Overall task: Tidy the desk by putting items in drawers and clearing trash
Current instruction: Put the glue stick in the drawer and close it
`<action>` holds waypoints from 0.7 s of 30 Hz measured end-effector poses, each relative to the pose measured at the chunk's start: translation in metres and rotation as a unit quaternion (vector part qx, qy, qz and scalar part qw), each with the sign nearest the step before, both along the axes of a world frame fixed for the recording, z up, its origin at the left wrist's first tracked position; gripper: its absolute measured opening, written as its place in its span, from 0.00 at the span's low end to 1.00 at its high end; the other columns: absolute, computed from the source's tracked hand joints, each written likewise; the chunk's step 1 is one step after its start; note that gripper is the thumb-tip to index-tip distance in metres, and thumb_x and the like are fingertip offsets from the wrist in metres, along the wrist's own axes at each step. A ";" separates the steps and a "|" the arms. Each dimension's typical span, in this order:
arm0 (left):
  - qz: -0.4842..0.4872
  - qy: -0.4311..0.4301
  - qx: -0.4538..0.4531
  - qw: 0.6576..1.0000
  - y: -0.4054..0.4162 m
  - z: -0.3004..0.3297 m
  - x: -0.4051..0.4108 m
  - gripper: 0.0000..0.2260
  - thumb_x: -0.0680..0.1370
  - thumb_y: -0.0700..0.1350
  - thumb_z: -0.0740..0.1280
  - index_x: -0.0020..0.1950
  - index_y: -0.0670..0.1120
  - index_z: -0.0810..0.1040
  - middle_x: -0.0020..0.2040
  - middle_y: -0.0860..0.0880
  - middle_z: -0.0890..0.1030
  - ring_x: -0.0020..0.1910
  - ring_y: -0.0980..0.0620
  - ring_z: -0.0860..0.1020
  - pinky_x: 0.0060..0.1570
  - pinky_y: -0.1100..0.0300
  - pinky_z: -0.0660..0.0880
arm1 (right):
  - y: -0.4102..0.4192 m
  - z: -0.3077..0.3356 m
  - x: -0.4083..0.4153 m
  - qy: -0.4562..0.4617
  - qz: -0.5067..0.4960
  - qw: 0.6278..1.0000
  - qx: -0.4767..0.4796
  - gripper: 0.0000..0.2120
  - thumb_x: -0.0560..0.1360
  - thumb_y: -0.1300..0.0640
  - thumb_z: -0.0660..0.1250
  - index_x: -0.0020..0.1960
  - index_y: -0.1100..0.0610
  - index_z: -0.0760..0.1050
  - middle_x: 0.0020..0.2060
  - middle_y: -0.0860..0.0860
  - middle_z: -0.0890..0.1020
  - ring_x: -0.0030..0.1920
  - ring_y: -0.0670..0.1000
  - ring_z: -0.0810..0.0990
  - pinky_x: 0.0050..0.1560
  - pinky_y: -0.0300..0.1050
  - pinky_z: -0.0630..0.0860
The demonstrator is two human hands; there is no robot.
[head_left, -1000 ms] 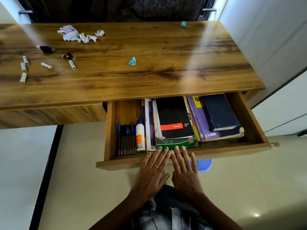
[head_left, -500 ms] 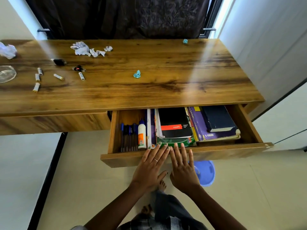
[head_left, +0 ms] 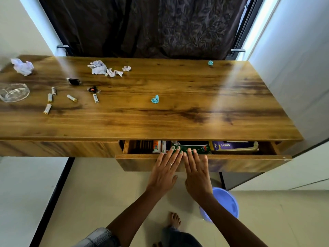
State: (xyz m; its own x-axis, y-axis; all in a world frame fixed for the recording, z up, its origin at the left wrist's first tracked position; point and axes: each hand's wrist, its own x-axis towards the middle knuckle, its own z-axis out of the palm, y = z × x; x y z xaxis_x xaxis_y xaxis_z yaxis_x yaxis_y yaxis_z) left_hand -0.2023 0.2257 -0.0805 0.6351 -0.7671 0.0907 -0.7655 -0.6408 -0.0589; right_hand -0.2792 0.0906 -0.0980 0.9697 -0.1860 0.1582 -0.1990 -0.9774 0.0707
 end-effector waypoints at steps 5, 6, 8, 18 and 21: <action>0.015 -0.046 -0.010 0.999 -0.015 -0.003 0.022 0.36 0.72 0.47 0.64 0.76 0.42 0.52 0.77 0.44 0.56 0.75 0.46 0.53 0.73 0.48 0.44 | -0.016 -0.004 0.028 0.000 0.006 1.000 -0.029 0.35 0.70 0.61 0.49 0.76 0.59 0.45 0.76 0.55 0.55 0.76 0.55 0.51 0.74 0.61 0.41; 0.011 -0.062 -0.007 0.998 -0.017 -0.005 0.027 0.34 0.73 0.46 0.61 0.76 0.42 0.51 0.77 0.44 0.55 0.76 0.47 0.52 0.74 0.49 0.42 | -0.019 -0.004 0.033 0.002 0.011 0.999 -0.037 0.37 0.70 0.61 0.52 0.76 0.59 0.42 0.76 0.55 0.55 0.76 0.55 0.50 0.74 0.61 0.40; -0.004 -0.093 0.007 0.996 -0.020 -0.009 0.040 0.33 0.74 0.44 0.56 0.77 0.41 0.48 0.77 0.44 0.52 0.76 0.47 0.51 0.74 0.49 0.37 | -0.024 -0.004 0.043 0.003 0.016 0.999 -0.048 0.42 0.68 0.61 0.58 0.76 0.59 0.40 0.75 0.55 0.54 0.76 0.55 0.50 0.74 0.62 0.38; -0.068 -0.166 0.135 0.974 -0.018 -0.023 0.086 0.56 0.66 0.52 0.74 0.74 0.39 0.32 0.77 0.51 0.48 0.73 0.50 0.53 0.72 0.46 0.34 | -0.036 -0.012 0.065 0.022 0.033 0.999 -0.035 0.49 0.54 0.60 0.78 0.70 0.60 0.59 0.68 0.53 0.69 0.68 0.55 0.63 0.73 0.63 0.37; -0.013 -0.156 0.145 0.977 -0.026 -0.025 0.087 0.60 0.64 0.48 0.76 0.73 0.39 0.28 0.75 0.43 0.31 0.75 0.44 0.37 0.73 0.46 0.35 | -0.036 -0.011 0.072 0.033 0.025 0.999 -0.023 0.49 0.50 0.59 0.81 0.68 0.59 0.65 0.68 0.50 0.65 0.71 0.56 0.59 0.74 0.61 0.36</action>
